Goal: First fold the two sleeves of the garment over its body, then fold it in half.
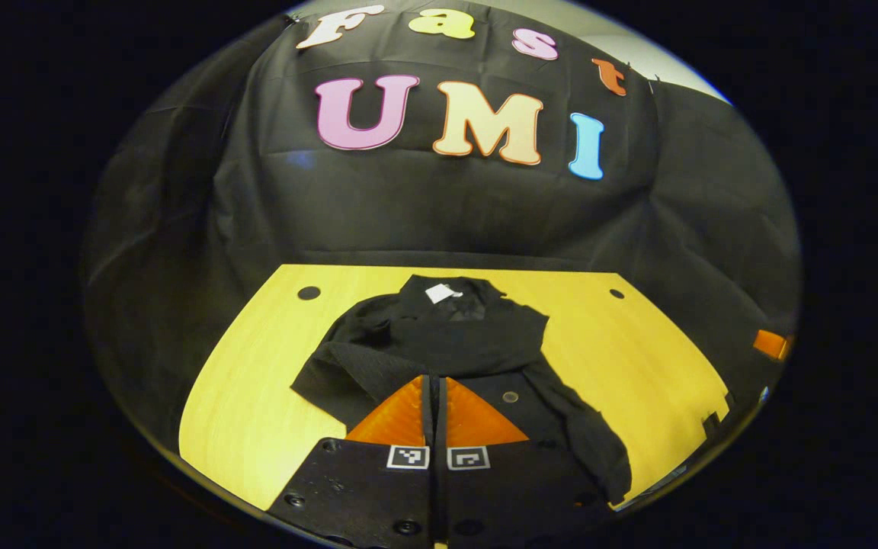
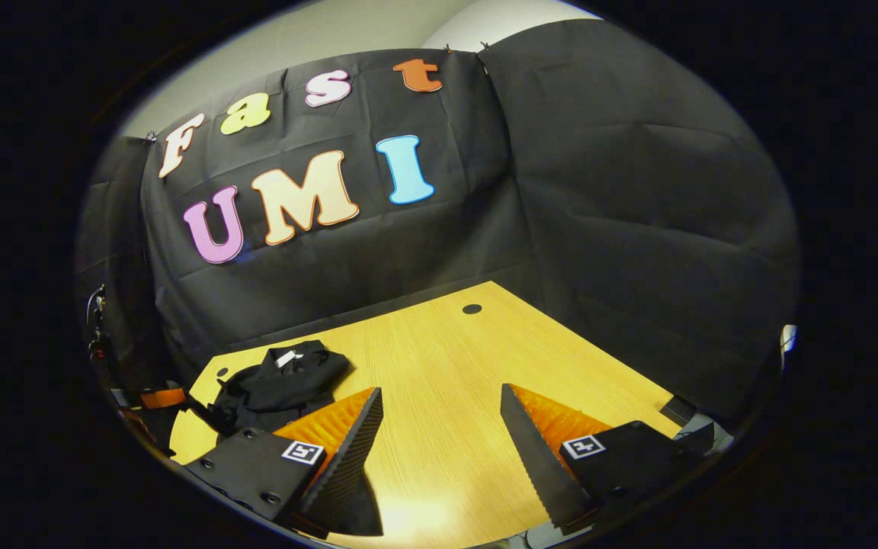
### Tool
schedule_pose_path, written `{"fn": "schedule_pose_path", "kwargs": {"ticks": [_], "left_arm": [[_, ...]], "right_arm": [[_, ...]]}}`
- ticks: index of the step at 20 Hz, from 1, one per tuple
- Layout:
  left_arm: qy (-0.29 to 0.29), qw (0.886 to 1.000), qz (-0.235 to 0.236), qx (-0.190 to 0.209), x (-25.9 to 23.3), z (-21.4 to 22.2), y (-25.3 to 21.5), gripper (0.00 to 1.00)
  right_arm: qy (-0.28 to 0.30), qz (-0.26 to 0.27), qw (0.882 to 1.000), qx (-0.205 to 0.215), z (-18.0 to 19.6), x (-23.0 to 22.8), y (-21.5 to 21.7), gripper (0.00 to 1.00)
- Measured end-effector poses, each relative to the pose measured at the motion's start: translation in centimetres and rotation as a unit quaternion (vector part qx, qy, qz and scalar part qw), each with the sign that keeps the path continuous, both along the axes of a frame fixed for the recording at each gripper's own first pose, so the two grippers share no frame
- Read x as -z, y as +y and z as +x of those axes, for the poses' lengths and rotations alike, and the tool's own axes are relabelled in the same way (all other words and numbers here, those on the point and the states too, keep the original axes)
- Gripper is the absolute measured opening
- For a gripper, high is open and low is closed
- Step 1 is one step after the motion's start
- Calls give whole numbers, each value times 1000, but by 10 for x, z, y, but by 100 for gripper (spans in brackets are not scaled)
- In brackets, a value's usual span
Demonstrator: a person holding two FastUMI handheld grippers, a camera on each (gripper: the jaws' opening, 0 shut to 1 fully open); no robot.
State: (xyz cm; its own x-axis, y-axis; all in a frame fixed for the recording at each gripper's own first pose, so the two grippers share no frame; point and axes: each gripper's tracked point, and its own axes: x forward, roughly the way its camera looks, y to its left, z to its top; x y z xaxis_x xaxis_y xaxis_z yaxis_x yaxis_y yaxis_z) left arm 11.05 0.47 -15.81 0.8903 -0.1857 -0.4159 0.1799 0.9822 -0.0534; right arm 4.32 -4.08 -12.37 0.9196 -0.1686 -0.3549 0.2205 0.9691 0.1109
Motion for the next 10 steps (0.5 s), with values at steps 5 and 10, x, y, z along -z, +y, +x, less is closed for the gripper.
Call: {"fn": "schedule_pose_path", "kwargs": {"ticks": [5, 10], "left_arm": [[-21, 999, -8, 39, -9, 36, -46, 0], [-26, 997, -14, 77, -8, 65, -92, 0]], "right_arm": [[5, -11, 1000, -3, -2, 2, 6, 97], [14, 0, 1000, -10, 2, 9, 24, 97]]}}
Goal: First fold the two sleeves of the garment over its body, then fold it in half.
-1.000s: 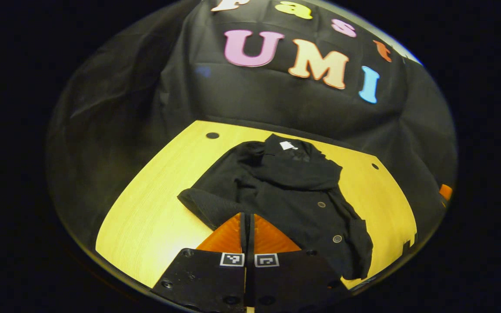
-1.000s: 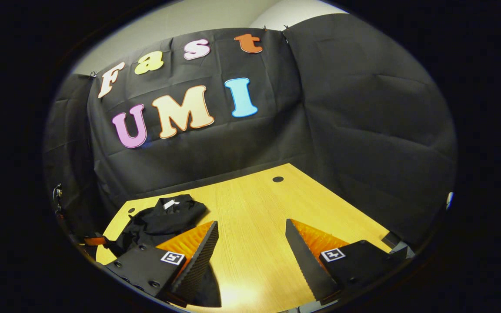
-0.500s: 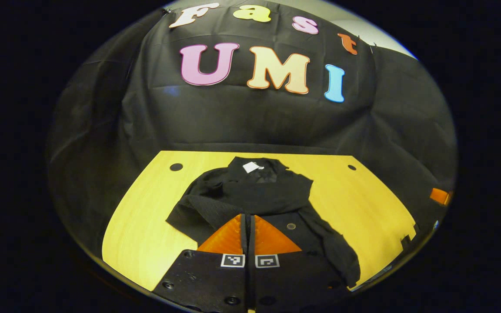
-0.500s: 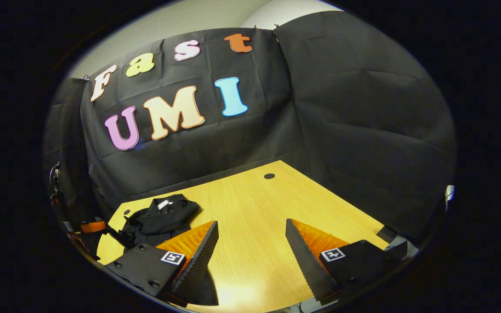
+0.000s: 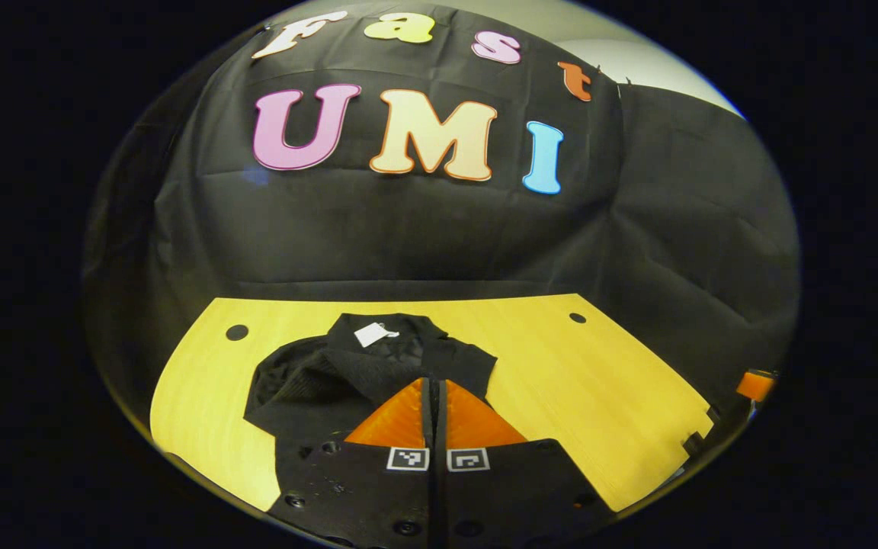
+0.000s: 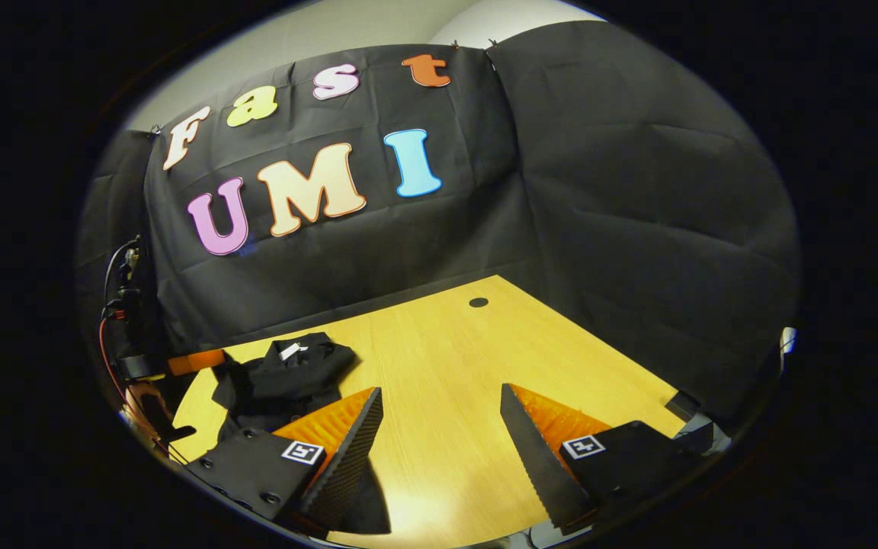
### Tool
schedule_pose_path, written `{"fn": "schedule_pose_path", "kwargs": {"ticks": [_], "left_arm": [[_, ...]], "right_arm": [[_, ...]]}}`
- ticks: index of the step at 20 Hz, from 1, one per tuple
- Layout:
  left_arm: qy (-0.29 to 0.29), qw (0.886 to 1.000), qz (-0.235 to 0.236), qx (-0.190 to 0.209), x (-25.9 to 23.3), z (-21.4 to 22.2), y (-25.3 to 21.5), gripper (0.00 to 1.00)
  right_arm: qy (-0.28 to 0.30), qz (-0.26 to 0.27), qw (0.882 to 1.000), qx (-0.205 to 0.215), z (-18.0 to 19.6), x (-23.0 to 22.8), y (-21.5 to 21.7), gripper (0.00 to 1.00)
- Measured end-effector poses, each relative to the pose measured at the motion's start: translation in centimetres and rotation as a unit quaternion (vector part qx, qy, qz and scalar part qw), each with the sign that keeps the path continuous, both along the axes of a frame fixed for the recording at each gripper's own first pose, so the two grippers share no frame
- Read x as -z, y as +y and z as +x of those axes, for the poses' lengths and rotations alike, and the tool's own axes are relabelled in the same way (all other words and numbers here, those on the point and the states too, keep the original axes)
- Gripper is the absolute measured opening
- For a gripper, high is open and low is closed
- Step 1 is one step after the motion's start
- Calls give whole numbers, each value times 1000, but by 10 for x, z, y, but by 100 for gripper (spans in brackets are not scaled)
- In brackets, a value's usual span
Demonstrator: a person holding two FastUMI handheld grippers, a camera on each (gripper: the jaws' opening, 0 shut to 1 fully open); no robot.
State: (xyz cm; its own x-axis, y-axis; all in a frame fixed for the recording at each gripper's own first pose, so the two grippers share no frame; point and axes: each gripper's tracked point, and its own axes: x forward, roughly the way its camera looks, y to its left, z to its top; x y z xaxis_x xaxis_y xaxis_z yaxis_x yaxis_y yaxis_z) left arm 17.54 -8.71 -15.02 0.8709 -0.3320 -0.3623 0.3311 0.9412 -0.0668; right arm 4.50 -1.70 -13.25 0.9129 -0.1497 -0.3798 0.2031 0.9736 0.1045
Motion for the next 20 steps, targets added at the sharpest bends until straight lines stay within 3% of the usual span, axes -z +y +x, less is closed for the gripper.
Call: {"fn": "schedule_pose_path", "kwargs": {"ticks": [11, 20], "left_arm": [[37, 994, 30, 102, 47, 27, -89, 0], [71, 988, 35, 132, 92, 40, -124, 0]], "right_arm": [[18, 2, 1000, 8, -3, 15, 21, 97], [14, -24, 999, 34, -14, 20, 15, 97]]}}
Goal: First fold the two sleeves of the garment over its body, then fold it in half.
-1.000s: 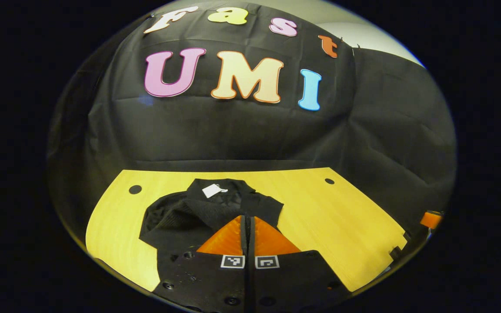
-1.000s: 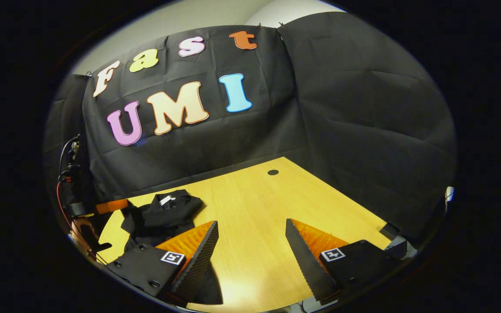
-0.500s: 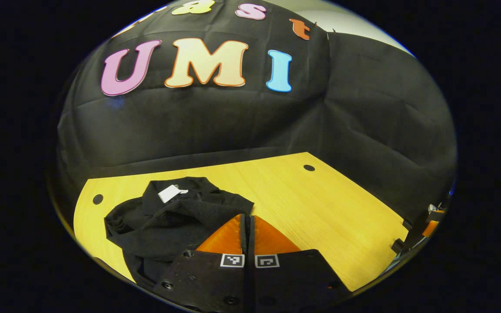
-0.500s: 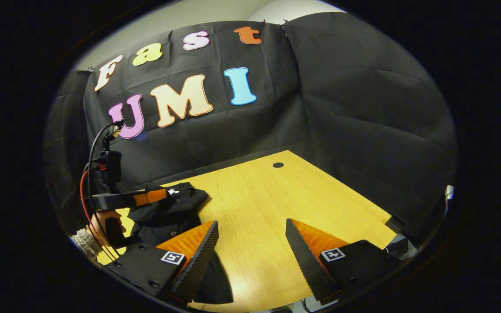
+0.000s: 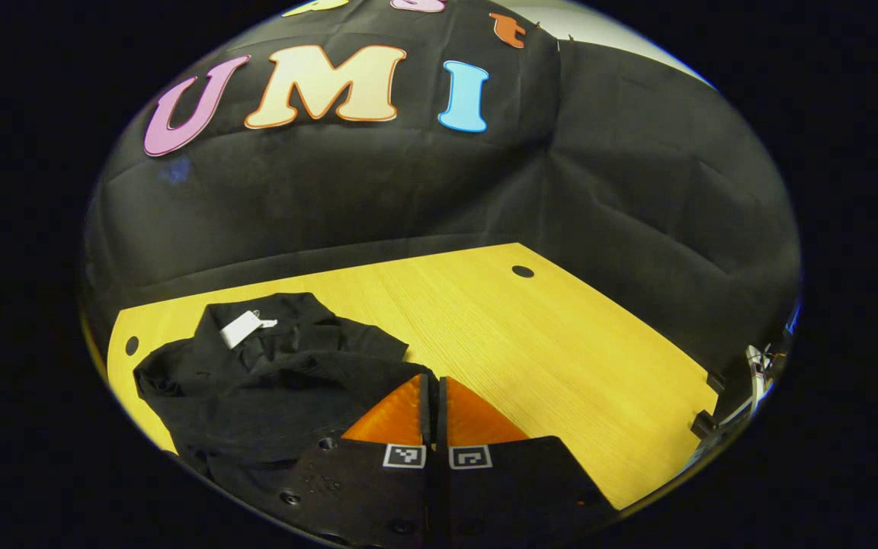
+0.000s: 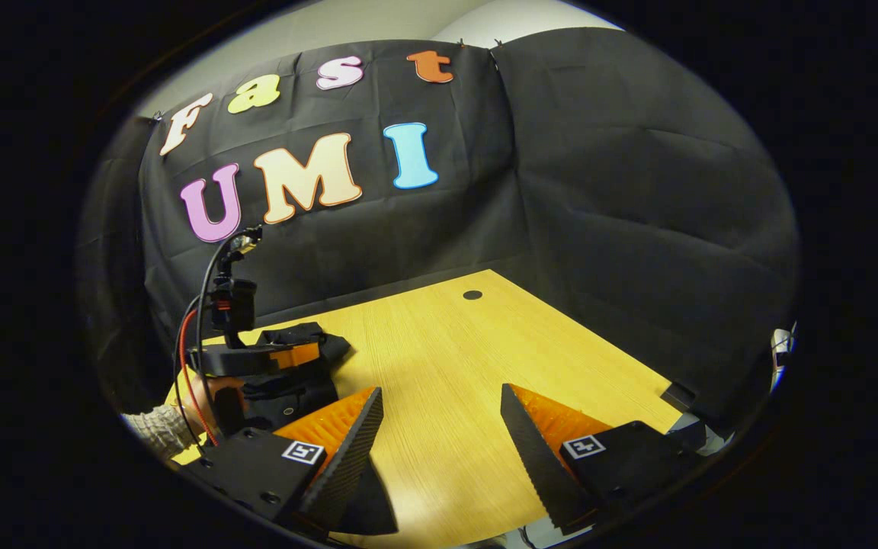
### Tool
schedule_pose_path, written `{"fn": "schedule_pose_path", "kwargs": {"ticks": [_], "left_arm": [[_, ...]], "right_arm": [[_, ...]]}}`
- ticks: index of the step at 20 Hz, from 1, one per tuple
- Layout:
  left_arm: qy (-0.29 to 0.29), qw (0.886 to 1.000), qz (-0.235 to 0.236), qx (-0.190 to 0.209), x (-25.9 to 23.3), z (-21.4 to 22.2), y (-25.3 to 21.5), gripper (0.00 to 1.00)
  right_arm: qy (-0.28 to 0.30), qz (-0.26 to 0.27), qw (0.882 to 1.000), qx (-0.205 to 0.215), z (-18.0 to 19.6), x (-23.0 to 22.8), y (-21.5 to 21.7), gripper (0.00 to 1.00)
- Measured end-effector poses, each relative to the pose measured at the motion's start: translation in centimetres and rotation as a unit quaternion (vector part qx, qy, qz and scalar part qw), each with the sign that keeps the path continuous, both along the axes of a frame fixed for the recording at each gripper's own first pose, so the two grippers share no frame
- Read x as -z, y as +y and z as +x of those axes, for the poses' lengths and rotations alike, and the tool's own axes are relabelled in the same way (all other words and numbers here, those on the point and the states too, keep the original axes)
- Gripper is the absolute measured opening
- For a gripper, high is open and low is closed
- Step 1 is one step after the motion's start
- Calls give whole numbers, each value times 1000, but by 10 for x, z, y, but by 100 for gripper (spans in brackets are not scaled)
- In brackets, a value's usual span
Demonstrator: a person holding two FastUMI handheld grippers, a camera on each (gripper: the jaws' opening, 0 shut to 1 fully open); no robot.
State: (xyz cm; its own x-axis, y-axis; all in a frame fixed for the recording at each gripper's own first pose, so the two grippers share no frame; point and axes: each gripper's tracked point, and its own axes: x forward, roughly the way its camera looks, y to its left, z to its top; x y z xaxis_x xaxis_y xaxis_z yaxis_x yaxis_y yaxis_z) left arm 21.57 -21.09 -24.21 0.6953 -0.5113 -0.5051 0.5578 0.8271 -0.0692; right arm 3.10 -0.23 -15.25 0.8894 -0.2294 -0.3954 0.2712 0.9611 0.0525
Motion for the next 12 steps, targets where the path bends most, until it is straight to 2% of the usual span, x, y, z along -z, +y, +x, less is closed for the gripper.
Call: {"fn": "schedule_pose_path", "kwargs": {"ticks": [3, 4, 6, 8, 11, 12], "left_arm": [[24, 1000, 9, 3, 14, -6, -2, 0], [27, 1000, 2, 11, 14, -9, -8, 4], [31, 999, -15, 32, 8, -16, -21, 14], [32, 998, -17, 46, 4, -25, -27, 43], [11, 999, 9, 43, -4, -29, -25, 84], [1, 999, 14, 39, -9, -30, -23, 88]], "right_arm": [[5, 0, 1000, 6, -6, 5, -4, 98], [6, 2, 1000, 9, -7, 6, -4, 94], [7, 8, 1000, 9, -8, 10, -4, 97], [8, 5, 1000, 5, -8, 11, -5, 98], [9, 0, 1000, -18, -3, 11, 3, 98], [13, 0, 999, -29, -1, 14, 7, 94]]}}
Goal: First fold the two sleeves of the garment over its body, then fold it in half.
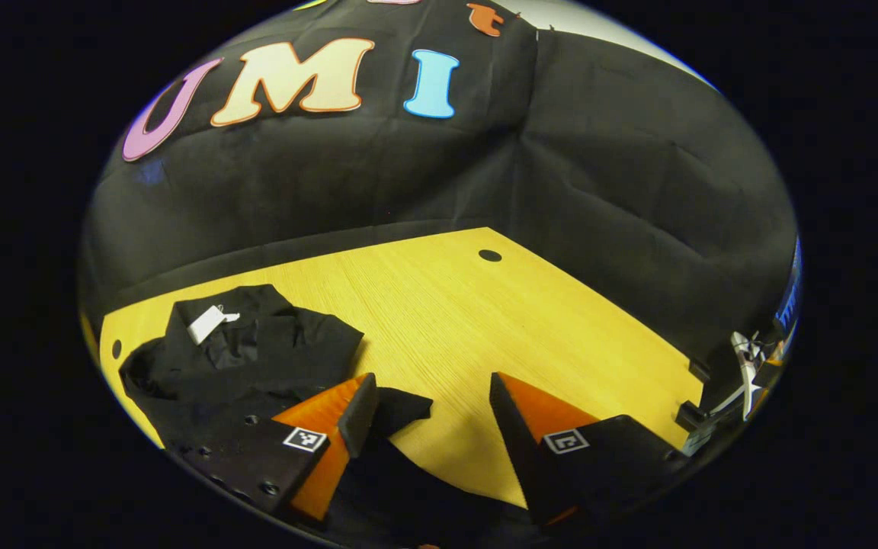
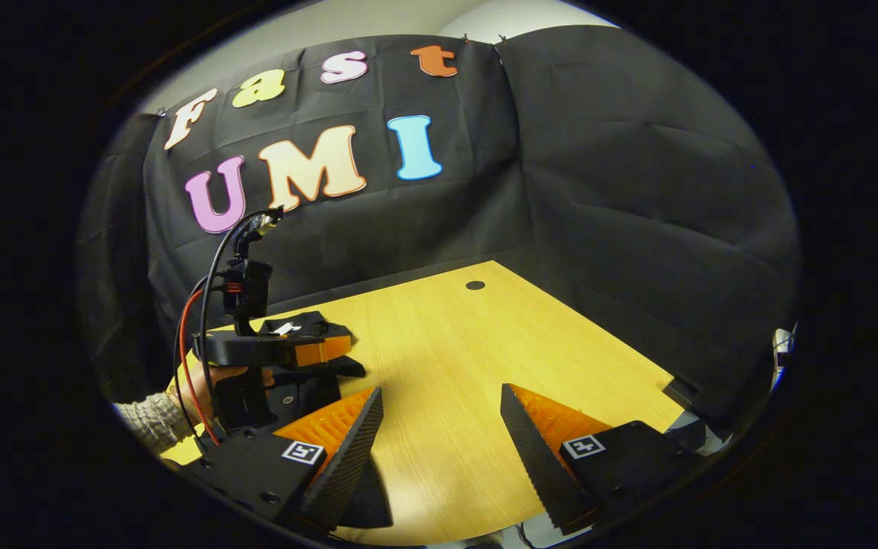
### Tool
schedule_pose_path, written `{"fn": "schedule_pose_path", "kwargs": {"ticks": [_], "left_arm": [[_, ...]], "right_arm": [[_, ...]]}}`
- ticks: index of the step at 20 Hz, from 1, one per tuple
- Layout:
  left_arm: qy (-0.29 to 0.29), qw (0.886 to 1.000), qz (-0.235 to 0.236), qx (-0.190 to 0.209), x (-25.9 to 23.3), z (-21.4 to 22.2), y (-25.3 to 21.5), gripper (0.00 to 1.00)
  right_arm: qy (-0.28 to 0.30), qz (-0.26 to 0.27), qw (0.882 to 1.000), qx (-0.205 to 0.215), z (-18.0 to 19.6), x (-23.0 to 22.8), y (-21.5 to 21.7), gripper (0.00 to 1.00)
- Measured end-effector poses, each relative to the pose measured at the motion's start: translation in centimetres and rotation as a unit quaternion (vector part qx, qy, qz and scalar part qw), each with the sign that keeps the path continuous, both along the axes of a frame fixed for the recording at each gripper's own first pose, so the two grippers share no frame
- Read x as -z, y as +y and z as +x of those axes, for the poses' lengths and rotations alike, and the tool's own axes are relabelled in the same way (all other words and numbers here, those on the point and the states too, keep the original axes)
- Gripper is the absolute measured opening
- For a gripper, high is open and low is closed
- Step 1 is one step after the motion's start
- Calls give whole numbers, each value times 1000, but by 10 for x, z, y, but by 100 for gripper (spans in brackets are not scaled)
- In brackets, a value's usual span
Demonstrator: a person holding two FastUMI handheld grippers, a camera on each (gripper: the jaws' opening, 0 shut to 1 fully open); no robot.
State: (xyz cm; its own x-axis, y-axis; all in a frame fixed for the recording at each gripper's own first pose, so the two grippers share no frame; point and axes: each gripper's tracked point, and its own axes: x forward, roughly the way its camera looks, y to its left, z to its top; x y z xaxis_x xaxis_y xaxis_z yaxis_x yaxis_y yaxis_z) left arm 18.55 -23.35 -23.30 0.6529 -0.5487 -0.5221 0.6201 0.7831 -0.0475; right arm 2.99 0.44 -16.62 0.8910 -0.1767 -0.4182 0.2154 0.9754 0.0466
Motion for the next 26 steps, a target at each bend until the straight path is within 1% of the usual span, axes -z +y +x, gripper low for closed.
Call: {"fn": "schedule_pose_path", "kwargs": {"ticks": [1, 2, 5, 7, 9, 13, 15, 17, 20, 21, 23, 26], "left_arm": [[-9, 1000, 3, -6, -6, 0, 4, 94], [-17, 1000, 5, -12, -11, -2, 10, 96], [-48, 997, 16, -58, -33, -5, 43, 96], [-66, 993, 14, -93, -50, -12, 68, 96], [-87, 987, 7, -136, -66, -22, 100, 96], [-109, 968, -17, -226, -77, -54, 173, 95], [-95, 960, -22, -262, -62, -78, 208, 95], [-74, 952, -15, -295, -39, -106, 243, 95], [-40, 945, 4, -325, 1, -150, 280, 95], [-23, 942, 11, -335, 15, -164, 289, 95], [2, 936, 6, -352, 35, -186, 298, 96], [22, 932, 5, -361, 57, -207, 298, 96]], "right_arm": [[4, -1, 1000, -12, 2, 1, 3, 94], [9, -3, 1000, -27, 4, 3, 7, 97], [25, -13, 996, -82, 10, 9, 22, 98], [31, -16, 992, -125, 13, 11, 36, 98], [35, -22, 985, -165, 16, 18, 47, 98], [48, -21, 973, -224, 11, 38, 71, 98], [53, -19, 967, -248, 6, 51, 85, 98], [65, -17, 961, -270, 0, 71, 100, 98], [96, -16, 950, -295, -14, 110, 114, 98], [108, -17, 948, -299, -19, 120, 116, 98], [122, -18, 944, -305, -27, 137, 118, 98], [144, -21, 939, -313, -38, 160, 120, 98]]}}
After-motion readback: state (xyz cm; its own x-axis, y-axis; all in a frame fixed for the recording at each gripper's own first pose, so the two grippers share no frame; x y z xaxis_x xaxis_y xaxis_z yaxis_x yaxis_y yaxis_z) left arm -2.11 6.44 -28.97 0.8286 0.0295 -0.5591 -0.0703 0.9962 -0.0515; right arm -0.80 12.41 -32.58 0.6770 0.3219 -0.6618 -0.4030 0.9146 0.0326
